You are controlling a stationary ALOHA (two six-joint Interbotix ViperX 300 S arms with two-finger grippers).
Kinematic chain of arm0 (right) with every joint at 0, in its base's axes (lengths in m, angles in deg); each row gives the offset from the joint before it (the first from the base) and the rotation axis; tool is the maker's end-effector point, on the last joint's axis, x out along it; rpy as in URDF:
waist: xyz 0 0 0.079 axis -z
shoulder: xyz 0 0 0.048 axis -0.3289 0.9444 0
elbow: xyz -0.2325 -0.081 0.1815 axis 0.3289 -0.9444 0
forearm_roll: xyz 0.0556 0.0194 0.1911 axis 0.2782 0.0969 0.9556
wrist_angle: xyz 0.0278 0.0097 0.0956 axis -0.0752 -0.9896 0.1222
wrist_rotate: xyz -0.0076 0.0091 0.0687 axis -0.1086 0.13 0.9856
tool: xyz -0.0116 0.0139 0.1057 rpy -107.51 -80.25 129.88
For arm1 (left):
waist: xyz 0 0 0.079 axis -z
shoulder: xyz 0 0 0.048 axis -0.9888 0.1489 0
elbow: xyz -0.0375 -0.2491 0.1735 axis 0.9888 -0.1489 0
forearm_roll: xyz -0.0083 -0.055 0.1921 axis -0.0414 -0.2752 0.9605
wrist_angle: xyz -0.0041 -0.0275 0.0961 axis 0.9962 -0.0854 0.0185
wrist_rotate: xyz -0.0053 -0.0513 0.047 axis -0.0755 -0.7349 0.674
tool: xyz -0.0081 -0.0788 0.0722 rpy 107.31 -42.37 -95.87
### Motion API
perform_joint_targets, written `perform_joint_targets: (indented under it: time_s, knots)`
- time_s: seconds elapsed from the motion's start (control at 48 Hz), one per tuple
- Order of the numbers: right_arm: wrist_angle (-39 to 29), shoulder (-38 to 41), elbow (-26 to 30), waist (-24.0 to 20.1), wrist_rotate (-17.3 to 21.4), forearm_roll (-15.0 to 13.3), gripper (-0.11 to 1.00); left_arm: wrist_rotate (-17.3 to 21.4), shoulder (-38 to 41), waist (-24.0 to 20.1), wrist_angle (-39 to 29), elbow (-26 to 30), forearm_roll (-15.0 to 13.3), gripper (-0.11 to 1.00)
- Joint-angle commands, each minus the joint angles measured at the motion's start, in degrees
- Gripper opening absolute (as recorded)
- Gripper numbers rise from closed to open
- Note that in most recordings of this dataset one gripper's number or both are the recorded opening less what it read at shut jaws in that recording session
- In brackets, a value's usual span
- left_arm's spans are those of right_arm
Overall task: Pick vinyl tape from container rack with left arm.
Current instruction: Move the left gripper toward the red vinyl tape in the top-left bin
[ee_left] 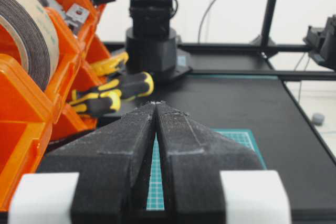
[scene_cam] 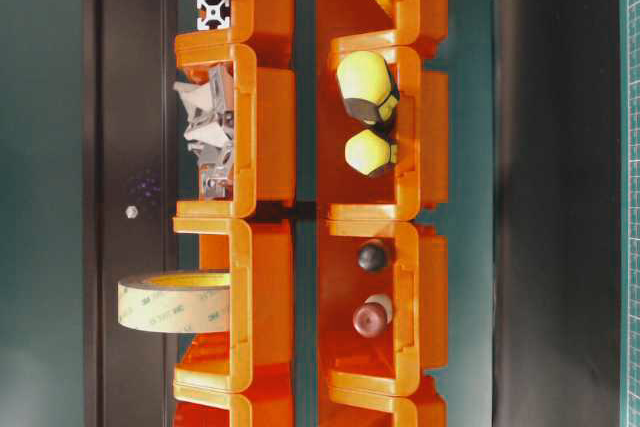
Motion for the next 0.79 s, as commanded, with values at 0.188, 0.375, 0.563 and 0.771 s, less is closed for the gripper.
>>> perform_joint_targets:
  time_s: [0.188,0.375,0.563,0.771]
  knots:
    - [0.09,-2.37,3.43,0.18,2.55,1.85,0.00,-7.12,0.09,0.35,-18.46,13.27,3.34,0.00]
    - [-0.88,-3.34,3.52,0.18,6.77,1.85,0.00,-7.03,4.22,0.00,-34.19,26.72,3.78,0.00]
    - [-4.04,-2.90,3.43,0.00,7.29,1.85,0.00,-6.15,9.93,-1.67,-50.10,39.38,3.96,0.00]
    - [-3.43,-2.20,3.43,0.00,7.38,1.85,0.00,-2.64,16.08,-3.08,-67.68,48.60,4.57,0.00]
